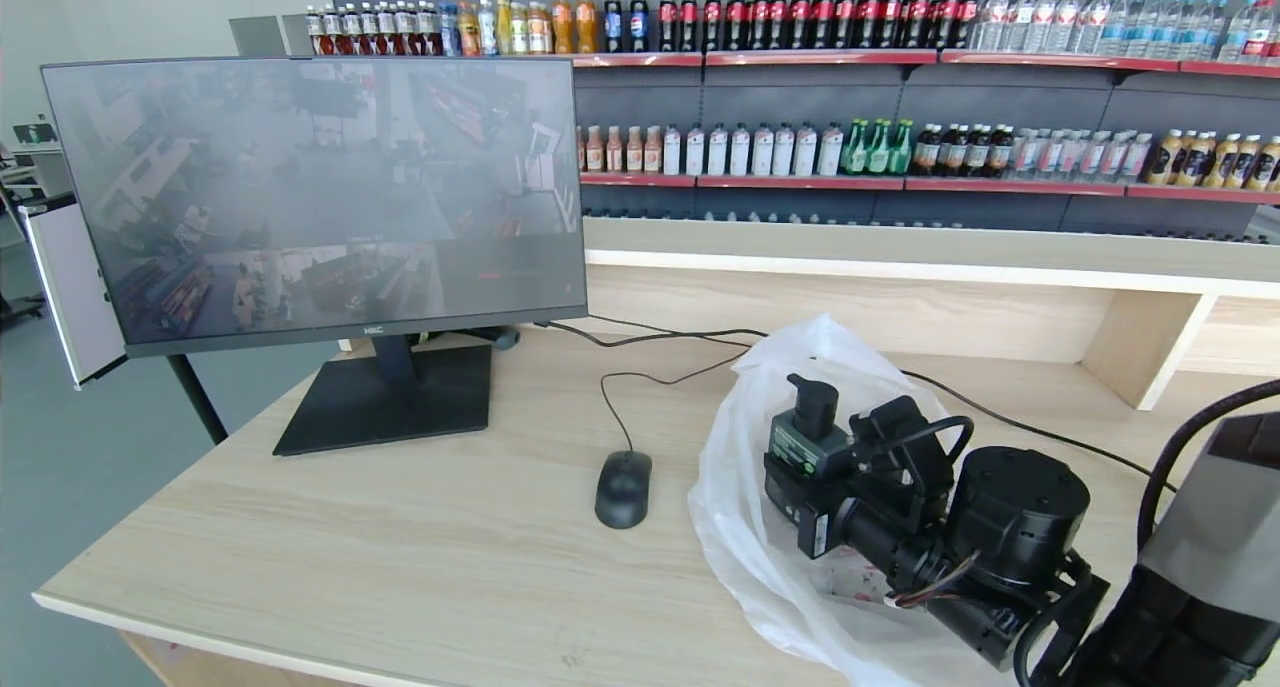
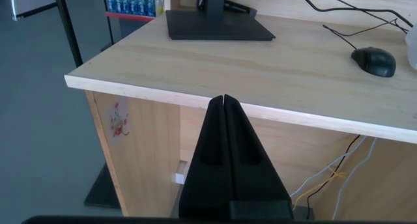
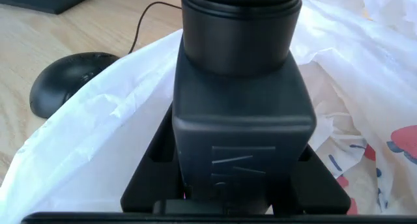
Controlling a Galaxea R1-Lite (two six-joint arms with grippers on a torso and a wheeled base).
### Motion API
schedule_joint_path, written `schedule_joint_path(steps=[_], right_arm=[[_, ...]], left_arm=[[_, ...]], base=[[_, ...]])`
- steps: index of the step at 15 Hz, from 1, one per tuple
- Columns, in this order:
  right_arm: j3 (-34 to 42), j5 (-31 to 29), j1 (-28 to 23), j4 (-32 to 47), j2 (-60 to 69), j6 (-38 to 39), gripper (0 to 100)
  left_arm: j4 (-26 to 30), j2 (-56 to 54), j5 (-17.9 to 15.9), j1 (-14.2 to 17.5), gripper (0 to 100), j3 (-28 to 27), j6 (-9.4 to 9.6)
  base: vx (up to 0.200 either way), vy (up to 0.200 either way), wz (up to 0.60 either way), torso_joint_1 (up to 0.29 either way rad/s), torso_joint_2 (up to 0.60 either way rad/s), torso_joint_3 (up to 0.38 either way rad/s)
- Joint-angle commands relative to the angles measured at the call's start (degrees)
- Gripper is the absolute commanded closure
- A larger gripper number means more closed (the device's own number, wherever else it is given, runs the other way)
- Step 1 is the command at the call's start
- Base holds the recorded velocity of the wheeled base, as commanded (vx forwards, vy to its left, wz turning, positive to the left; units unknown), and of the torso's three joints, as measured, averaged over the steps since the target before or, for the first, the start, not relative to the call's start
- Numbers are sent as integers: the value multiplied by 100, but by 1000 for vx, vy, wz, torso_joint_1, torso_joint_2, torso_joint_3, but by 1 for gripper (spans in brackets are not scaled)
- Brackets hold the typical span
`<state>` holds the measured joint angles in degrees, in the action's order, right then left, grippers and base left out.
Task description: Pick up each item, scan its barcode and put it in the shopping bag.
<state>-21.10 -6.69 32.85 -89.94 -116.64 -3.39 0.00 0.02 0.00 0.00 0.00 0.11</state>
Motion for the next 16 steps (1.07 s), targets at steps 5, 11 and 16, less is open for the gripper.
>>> schedule_joint_path(steps=[5, 11, 16], right_arm=[[80, 1, 11, -6, -87, 5, 100], [238, -7, 11, -6, -87, 5, 100], [247, -7, 11, -6, -78, 5, 100]], left_arm=[[0, -2, 0, 0, 100, 0, -2], [-35, -2, 0, 0, 100, 0, -11], [-35, -2, 0, 0, 100, 0, -11]], base=[[0, 0, 0, 0, 0, 0], [0, 0, 0, 0, 0, 0], [0, 0, 0, 0, 0, 0]])
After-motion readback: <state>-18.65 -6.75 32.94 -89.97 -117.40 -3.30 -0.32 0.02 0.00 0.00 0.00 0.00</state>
